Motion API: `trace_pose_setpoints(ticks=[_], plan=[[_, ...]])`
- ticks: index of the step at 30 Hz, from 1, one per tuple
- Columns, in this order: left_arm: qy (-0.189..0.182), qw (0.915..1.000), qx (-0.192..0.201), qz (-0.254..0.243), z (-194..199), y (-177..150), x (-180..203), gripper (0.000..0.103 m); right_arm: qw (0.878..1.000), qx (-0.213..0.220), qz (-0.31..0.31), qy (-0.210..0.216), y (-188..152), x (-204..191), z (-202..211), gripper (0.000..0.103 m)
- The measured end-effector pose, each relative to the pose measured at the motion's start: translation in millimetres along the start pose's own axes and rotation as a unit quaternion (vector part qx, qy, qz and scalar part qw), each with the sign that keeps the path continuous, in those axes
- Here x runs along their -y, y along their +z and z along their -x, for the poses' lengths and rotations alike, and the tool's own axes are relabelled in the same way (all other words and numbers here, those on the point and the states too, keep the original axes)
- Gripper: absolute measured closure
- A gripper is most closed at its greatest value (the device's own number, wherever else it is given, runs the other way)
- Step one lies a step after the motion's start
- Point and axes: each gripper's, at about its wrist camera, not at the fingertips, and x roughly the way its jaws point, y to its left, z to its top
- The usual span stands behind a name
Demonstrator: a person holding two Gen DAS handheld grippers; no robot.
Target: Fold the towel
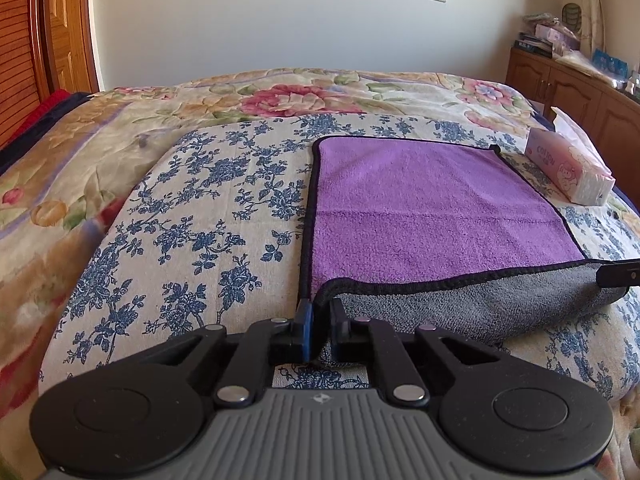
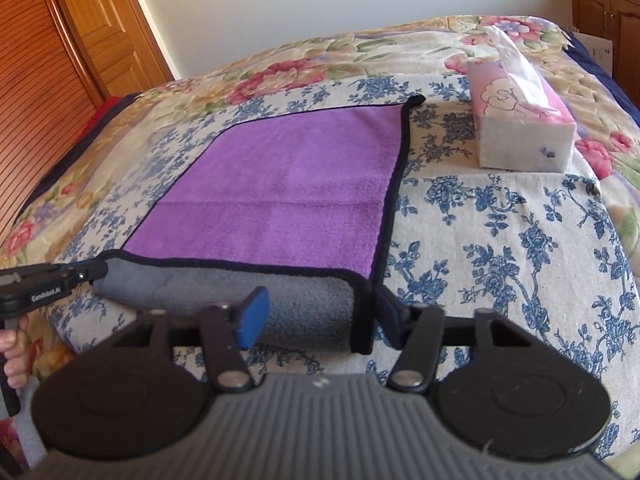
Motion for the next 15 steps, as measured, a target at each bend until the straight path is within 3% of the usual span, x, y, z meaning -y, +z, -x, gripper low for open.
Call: trace_pose_setpoints(ticks=[3,5,10,15], plan=[[0.000,1.0000,0.000,0.001,0.1,0.2,-0.5,0.093,1.000,-0.004,-0.004,0.002,0.5,2.8,-1.0,0.058],[0.000,1.0000,0.001,0.000,0.0,0.5,-0.5,0.093,1.000,-0.009,-0.008,-0.001,0.6,4.8,-1.6,0.070],[0.001,1.0000,0.000,0.000,-0.6,0.3,-0.9,0.093,1.000,-0.015,-0.018,-0.003,0.0,9.9,-5.0,0.073],[-0.001,1.0000,0.001,0.003,-1.3,0.9,-1.7,0.093,1.000,-0.016,-0.012,-0.003,0.6,10.4,-4.2,0.084]])
